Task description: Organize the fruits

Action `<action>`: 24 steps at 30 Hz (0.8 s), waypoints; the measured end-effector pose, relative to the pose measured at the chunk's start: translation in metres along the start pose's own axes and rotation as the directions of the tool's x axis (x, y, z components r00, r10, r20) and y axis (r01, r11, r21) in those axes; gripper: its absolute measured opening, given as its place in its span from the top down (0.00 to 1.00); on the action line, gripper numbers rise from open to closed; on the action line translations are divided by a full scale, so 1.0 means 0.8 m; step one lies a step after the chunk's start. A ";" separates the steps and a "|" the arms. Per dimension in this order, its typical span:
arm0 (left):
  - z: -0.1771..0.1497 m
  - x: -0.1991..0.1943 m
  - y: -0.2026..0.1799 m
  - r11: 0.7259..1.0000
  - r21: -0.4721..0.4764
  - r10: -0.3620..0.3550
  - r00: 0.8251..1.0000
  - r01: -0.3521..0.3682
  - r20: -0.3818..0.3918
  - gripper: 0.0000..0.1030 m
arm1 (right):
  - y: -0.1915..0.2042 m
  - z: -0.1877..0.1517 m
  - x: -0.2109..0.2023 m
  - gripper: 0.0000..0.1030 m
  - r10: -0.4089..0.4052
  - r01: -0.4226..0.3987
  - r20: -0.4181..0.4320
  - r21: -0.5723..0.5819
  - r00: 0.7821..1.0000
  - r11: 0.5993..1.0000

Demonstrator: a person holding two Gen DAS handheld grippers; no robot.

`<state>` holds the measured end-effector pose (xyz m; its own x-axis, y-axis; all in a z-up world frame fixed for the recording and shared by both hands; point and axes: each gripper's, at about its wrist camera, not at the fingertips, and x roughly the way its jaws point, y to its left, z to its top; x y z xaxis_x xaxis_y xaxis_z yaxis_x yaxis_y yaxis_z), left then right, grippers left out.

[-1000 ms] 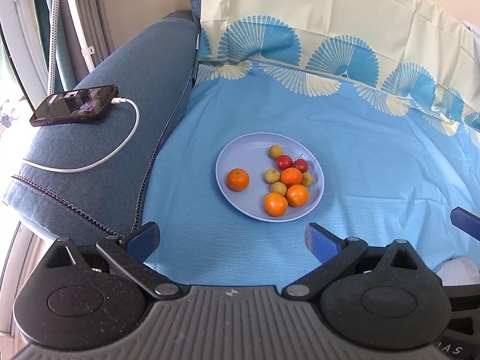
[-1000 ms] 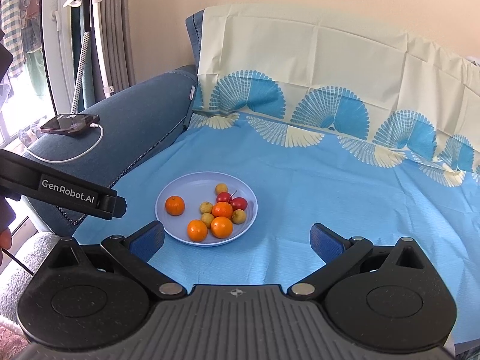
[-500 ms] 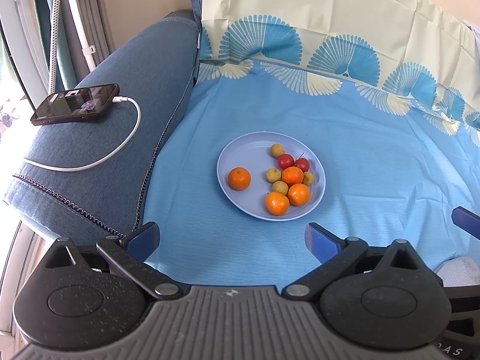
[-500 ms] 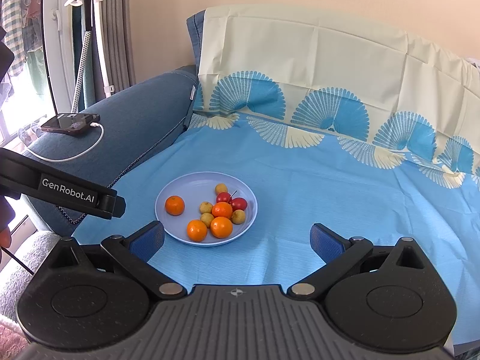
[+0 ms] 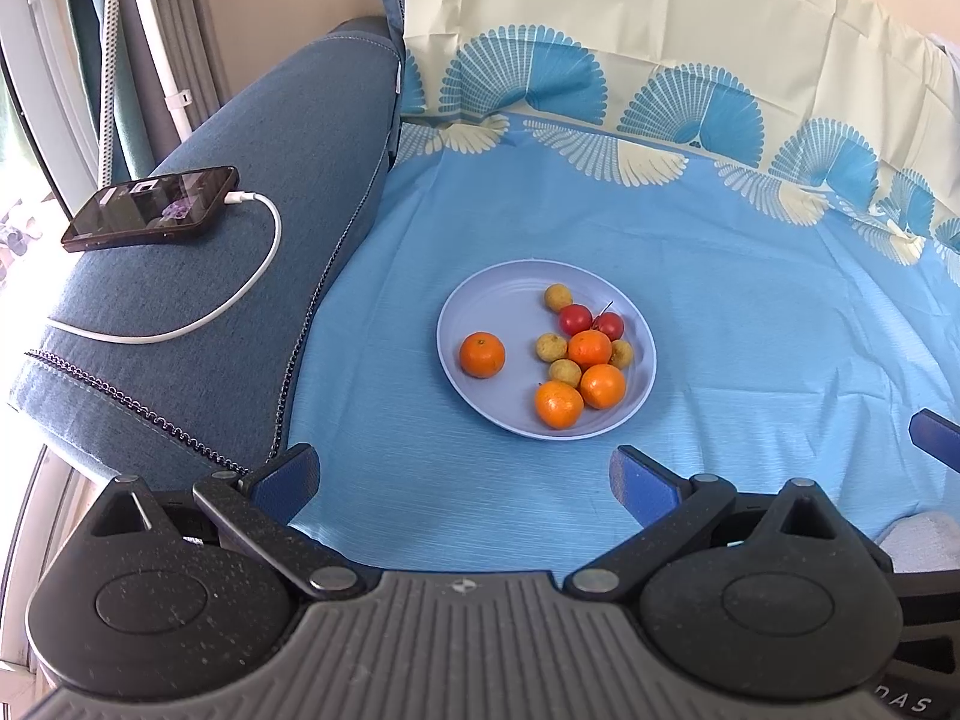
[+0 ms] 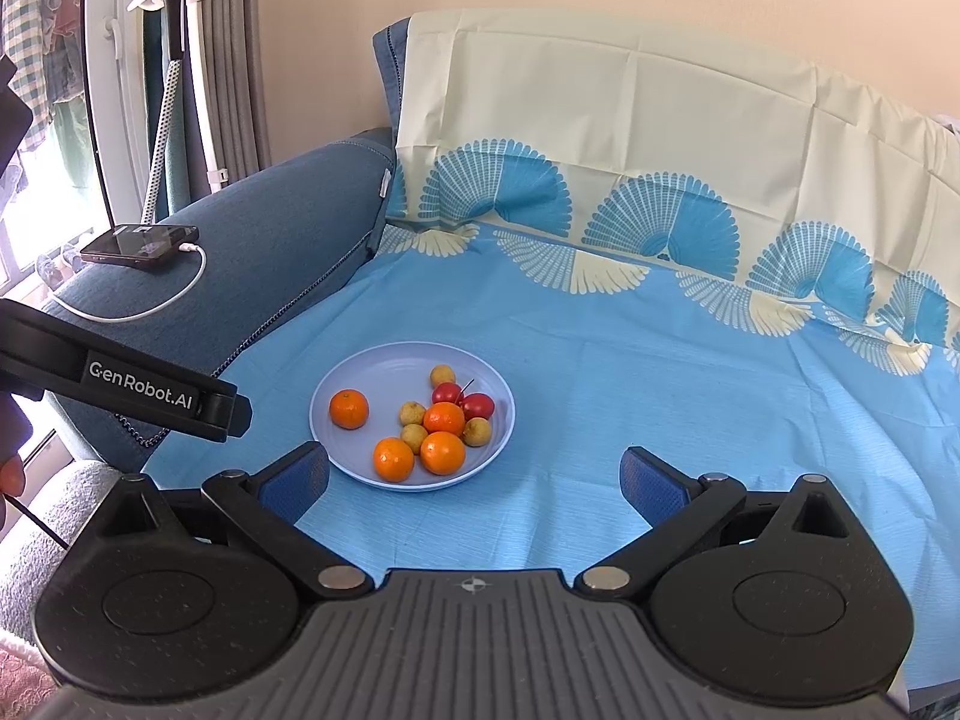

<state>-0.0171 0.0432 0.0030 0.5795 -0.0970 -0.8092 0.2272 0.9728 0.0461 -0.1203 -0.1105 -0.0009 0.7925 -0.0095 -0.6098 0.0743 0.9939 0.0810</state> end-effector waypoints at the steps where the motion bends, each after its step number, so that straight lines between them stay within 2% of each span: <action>1: 0.000 0.000 0.000 1.000 0.000 0.001 1.000 -0.001 0.000 0.00 | 0.000 0.000 0.000 0.01 0.000 0.000 0.000 0.000 1.000 1.000; 24: -0.002 0.003 0.000 0.999 0.017 0.043 0.999 -0.043 0.000 0.00 | -0.002 0.001 0.002 0.01 -0.003 0.003 0.007 0.005 1.000 1.000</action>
<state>-0.0169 0.0432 0.0000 0.5887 -0.0548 -0.8065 0.2152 0.9723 0.0910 -0.1186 -0.1121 -0.0016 0.7964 -0.0137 -0.6046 0.0800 0.9933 0.0830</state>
